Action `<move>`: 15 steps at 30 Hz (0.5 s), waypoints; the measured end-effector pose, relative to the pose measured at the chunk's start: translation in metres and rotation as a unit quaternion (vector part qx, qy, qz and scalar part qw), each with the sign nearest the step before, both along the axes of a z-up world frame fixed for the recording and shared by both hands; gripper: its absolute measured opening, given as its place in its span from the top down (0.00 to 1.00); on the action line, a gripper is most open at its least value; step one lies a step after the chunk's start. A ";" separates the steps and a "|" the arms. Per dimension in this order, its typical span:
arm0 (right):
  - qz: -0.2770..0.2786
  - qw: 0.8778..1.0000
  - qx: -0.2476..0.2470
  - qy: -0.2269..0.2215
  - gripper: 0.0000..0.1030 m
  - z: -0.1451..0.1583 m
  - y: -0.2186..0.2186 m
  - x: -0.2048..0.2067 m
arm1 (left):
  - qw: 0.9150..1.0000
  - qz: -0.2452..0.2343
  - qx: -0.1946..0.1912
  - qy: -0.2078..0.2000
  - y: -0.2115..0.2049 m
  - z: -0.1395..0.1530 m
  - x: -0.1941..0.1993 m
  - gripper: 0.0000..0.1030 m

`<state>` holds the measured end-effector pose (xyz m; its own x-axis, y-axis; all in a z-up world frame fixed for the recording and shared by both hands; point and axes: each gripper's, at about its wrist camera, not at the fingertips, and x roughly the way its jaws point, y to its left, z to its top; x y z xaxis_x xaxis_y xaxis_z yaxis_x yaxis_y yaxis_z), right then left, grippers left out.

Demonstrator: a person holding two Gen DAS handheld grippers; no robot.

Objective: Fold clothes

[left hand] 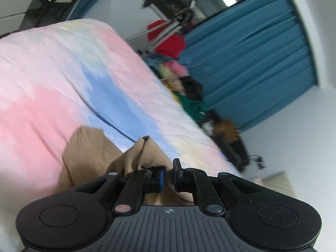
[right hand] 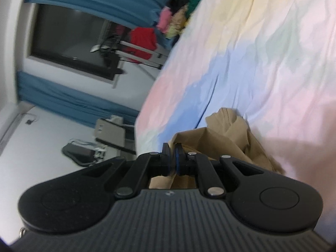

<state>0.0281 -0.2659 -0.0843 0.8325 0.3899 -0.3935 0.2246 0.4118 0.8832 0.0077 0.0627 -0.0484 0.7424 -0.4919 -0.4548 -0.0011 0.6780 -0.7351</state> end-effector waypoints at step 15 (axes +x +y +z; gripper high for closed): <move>-0.006 0.999 0.002 0.040 0.90 -0.087 -0.025 0.092 | 0.997 -0.015 0.077 0.002 -0.013 -0.093 0.098 0.93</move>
<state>0.1201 -0.2908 -0.1709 0.8030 0.3823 -0.4572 0.2991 0.4050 0.8640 0.1058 0.0493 -0.1410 0.7266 -0.4380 -0.5294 0.0186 0.7828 -0.6220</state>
